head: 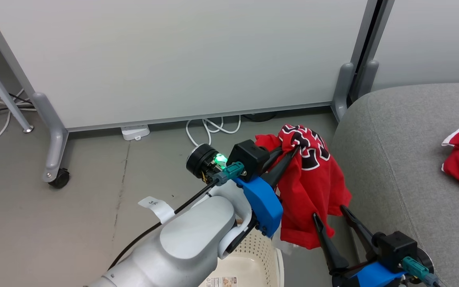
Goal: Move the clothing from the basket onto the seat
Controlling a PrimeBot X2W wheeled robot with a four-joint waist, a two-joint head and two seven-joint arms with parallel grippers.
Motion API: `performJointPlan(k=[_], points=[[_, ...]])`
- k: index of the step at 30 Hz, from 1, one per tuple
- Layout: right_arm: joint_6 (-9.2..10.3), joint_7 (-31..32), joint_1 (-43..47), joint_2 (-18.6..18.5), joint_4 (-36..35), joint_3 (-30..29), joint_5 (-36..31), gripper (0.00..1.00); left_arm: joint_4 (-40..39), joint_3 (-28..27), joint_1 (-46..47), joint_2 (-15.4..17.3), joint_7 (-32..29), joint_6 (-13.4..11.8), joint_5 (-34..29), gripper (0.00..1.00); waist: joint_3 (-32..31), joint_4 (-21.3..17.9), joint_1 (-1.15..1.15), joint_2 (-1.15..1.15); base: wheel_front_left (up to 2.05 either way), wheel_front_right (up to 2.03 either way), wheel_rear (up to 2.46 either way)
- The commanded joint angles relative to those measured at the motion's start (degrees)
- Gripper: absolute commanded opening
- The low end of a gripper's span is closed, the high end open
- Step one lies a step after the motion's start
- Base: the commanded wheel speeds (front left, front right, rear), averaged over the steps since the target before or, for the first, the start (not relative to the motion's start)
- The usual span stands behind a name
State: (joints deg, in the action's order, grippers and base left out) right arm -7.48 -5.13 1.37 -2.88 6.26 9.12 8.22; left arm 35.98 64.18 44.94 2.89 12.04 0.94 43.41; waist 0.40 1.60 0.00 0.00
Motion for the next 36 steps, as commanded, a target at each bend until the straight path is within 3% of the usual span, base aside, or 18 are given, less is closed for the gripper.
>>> performJointPlan(k=[1, 20, 36], points=[[-0.03, -0.4, 0.0, 0.0, 0.1, 0.0, 0.3, 1.0, -0.1, 0.7, 1.2, 0.0, 0.5, -0.5, 0.6, 0.0, 0.1, -0.1, 0.0, 0.0, 0.0, 0.0, 0.0], [-0.03, 1.4, -3.0, 0.0, 3.4, 1.8, -1.3, 1.0, 1.4, 6.3, 3.5, 0.0, 2.6, -1.7, 6.5, 0.0, -0.3, -0.1, 0.0, 0.0, 0.0, 0.0, 0.0], [-0.03, 0.3, -11.3, 0.0, 13.0, 3.8, -2.5, 1.0, -0.1, 8.4, 3.6, 0.0, 3.0, -2.1, 9.0, 0.0, -0.2, -0.3, 0.0, 0.0, 0.0, 0.0, 0.0]])
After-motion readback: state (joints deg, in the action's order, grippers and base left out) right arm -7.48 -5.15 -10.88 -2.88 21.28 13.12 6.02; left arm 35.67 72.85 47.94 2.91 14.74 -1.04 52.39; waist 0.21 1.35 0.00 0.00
